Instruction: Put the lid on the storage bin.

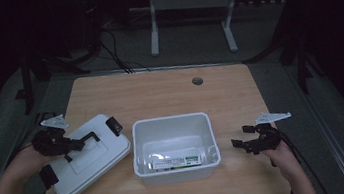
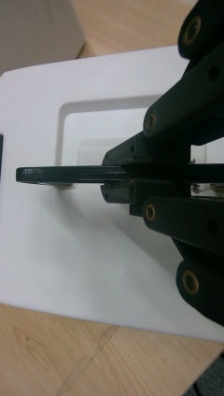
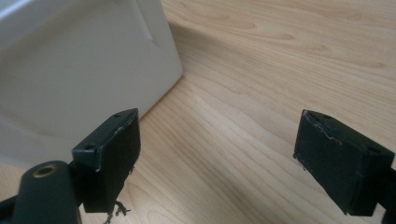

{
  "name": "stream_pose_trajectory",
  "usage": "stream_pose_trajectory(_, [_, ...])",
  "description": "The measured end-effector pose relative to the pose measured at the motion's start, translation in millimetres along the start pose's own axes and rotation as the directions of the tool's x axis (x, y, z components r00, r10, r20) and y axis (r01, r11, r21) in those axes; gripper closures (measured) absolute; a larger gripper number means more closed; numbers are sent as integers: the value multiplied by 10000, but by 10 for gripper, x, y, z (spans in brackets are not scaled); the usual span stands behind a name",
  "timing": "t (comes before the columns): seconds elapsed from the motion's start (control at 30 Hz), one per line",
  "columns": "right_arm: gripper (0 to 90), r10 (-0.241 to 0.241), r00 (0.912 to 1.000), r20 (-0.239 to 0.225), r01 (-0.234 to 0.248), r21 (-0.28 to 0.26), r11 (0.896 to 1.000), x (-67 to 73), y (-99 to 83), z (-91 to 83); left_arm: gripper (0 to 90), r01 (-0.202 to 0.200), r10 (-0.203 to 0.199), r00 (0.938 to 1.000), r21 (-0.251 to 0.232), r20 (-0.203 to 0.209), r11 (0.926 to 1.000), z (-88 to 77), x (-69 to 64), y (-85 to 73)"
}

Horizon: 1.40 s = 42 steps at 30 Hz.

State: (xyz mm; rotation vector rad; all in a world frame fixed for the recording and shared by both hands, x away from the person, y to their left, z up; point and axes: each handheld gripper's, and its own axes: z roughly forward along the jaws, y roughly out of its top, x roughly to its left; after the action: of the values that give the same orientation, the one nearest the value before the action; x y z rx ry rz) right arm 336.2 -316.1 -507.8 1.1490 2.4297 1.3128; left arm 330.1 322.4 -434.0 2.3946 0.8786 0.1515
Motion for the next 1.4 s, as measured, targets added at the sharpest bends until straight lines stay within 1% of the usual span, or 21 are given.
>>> stream_pose_trajectory(0.13, [143, 45, 10000, -61, -44, 65, 10000, 3, -49, 18, 836, -65, 65, 10000, -62, -57, 10000, -141, -35, 77])
stream_pose_trajectory(0.27, [143, 58, 9999, -90, -58, 5, 10000, 1, -87, 37, 836, -316, 315, 9993, -36, -216, 9995, -260, -88, 188])
stream_pose_trajectory(0.33, [142, 55, 9999, -115, -55, 25, 10000, 5, -103, 50, 836, -388, 385, 9991, -111, -203, 9992, -310, -121, 250])
stream_pose_trajectory(0.4, [142, 49, 9999, -145, -48, 30, 10000, 10, -110, 57, 836, -388, 385, 9991, -111, -203, 9992, -310, -121, 250])
stream_pose_trajectory(0.43, [142, 11, 9999, -167, -11, 32, 10000, 21, -126, 75, 836, -514, 511, 9986, -234, -138, 9984, -390, -176, 356])
stream_pose_trajectory(0.47, [142, 30, 9998, -179, -29, 82, 10000, 25, -129, 81, 836, -539, 534, 9984, -234, -194, 9983, -412, -192, 386])
stream_pose_trajectory(0.5, [142, 3, 9999, -173, -2, 101, 9999, 25, -133, 90, 836, -655, 651, 9975, -165, -277, 9977, -430, -207, 415])
stream_pose_trajectory(0.6, [142, 58, 9997, -220, -56, 77, 10000, 28, -136, 101, 836, -713, 708, 9970, -176, -317, 9973, -445, -217, 433])
stream_pose_trajectory(0.63, [142, -2, 9998, -223, 5, 112, 9999, 34, -138, 115, 836, -796, 788, 9965, -258, -284, 9965, -540, -223, 466])
stream_pose_trajectory(0.7, [142, 52, 9995, -307, -50, 69, 10000, 37, -142, 121, 836, -699, 691, 9972, -326, -276, 9970, -604, -222, 471])
stream_pose_trajectory(0.73, [142, 51, 9994, -344, -49, 49, 10000, 35, -145, 127, 836, -750, 739, 9967, -328, -343, 9966, -648, -226, 475])
stream_pose_trajectory(0.8, [142, 61, 9994, -345, -58, 75, 10000, 38, -144, 136, 836, -827, 813, 9958, -320, -425, 9961, -704, -236, 484])
stream_pose_trajectory(0.93, [142, 76, 9993, -368, -75, 43, 10000, 45, -135, 146, 837, -817, 792, 9956, -521, -500, 9953, -816, -255, 526])
stream_pose_trajectory(1.03, [142, 45, 9992, -386, -44, 38, 10000, 55, -124, 145, 836, -920, 886, 9947, -642, -530, 9937, -875, -279, 571])
stream_pose_trajectory(1.17, [142, 48, 9992, -400, -47, 29, 10000, 56, -117, 145, 837, -1071, 1044, 9938, -821, -372, 9908, -866, -317, 647])
stream_pose_trajectory(1.23, [142, 75, 9990, -444, -73, 32, 10000, 57, -117, 147, 837, -1191, 1171, 9926, -770, -306, 9899, -818, -348, 701])
stream_pose_trajectory(1.4, [142, 65, 9989, -472, -65, -5, 10000, 60, -126, 152, 837, -1439, 1449, 9894, -619, 122, 9876, -629, -423, 860])
